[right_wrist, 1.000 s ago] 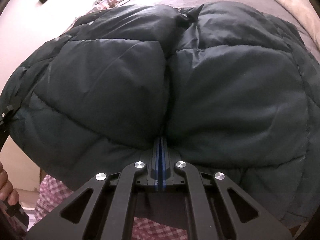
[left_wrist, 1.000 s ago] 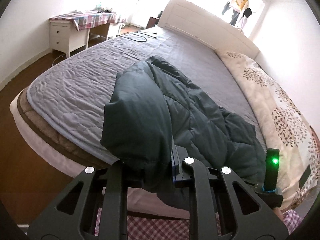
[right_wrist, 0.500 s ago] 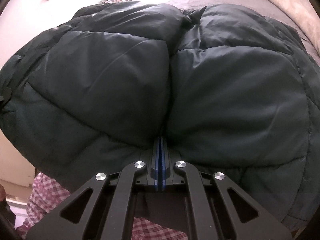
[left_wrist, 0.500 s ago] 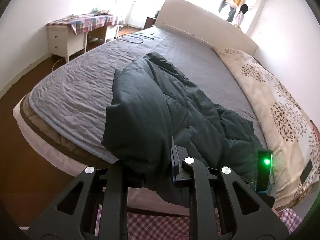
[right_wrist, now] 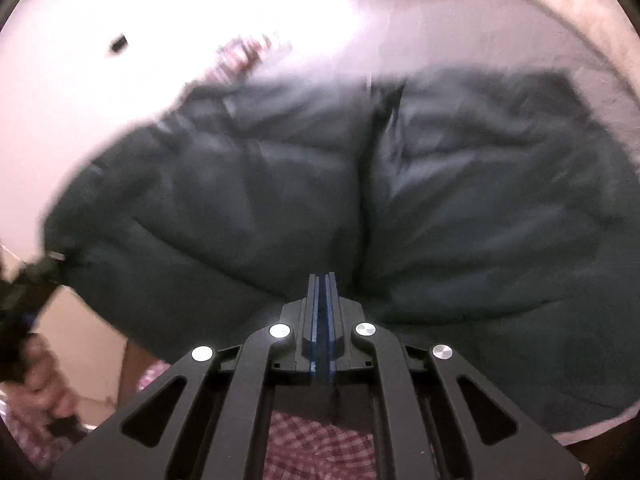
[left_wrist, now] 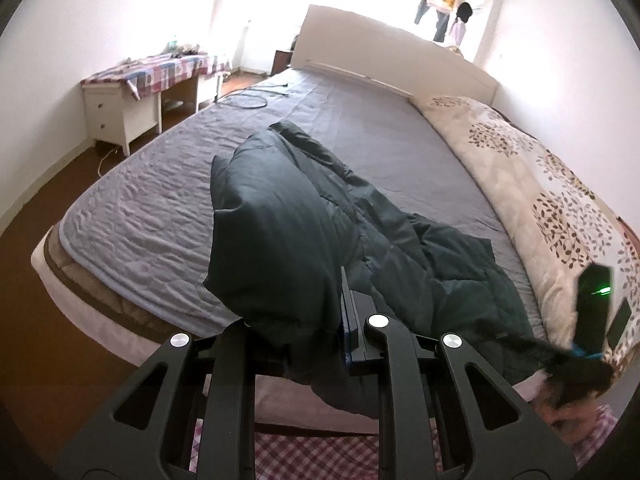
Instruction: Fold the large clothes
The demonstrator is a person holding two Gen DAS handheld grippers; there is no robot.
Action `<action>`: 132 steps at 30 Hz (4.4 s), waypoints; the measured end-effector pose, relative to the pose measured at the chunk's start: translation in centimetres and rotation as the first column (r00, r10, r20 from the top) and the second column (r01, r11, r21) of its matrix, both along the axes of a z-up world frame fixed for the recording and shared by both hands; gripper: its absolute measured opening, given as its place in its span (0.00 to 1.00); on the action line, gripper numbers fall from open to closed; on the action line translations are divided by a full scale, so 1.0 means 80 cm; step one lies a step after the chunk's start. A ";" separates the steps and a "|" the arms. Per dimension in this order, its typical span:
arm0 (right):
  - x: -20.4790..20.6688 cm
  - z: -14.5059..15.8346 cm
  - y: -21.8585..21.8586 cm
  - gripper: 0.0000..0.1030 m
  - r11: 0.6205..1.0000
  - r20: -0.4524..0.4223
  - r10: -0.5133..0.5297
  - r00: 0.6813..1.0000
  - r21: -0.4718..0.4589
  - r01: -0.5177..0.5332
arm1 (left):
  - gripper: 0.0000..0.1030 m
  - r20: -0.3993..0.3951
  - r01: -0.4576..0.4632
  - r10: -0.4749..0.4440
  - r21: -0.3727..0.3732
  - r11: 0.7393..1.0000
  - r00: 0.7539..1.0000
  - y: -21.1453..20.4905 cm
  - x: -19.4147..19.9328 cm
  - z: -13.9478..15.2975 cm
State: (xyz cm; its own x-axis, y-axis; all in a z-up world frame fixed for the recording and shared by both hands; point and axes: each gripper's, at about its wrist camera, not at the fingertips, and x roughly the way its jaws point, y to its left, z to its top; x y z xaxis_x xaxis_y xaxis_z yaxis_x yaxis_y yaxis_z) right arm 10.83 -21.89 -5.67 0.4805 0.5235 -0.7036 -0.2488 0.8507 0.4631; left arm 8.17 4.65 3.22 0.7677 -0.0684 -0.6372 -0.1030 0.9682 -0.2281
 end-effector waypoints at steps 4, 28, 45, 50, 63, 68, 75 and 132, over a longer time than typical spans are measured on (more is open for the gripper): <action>-0.015 0.009 -0.076 0.06 0.989 0.028 -0.145 0.989 -0.023 0.145 | 0.17 0.036 0.039 -0.041 0.038 0.998 0.999 -0.017 -0.003 0.011; -0.035 -0.095 -0.224 0.06 0.893 -0.198 -0.305 0.931 0.280 0.352 | 0.17 0.065 0.634 -0.656 0.204 0.746 0.752 -0.334 0.006 0.024; -0.106 -0.091 -0.324 0.06 0.806 -0.213 -0.511 0.833 0.219 0.550 | 0.20 -0.122 0.782 -0.775 0.174 0.599 0.620 -0.430 0.009 -0.116; -0.068 0.024 -0.307 0.06 0.866 -0.045 -0.403 0.914 0.304 0.397 | 0.21 -0.119 0.786 -0.779 0.169 0.595 0.616 -0.427 0.005 -0.121; 0.139 -0.013 -0.186 0.00 0.964 -0.164 -0.226 0.960 -0.181 0.196 | 0.21 -0.120 0.815 -0.807 0.141 0.562 0.578 -0.432 0.006 -0.132; 0.132 -0.071 -0.205 0.00 0.972 -0.222 -0.232 0.947 -0.085 0.218 | 0.24 -0.142 0.832 -0.821 0.140 0.536 0.553 -0.436 0.004 -0.140; 0.138 -0.088 -0.216 0.00 0.974 -0.214 -0.226 0.950 -0.055 0.219 | 0.24 -0.177 0.838 -0.820 0.133 0.529 0.545 -0.445 0.008 -0.139; -0.073 -0.062 -0.183 0.00 0.934 -0.099 -0.349 0.932 -0.124 0.336 | 0.50 -0.195 0.498 -0.488 0.004 0.867 0.851 -0.266 0.069 -0.075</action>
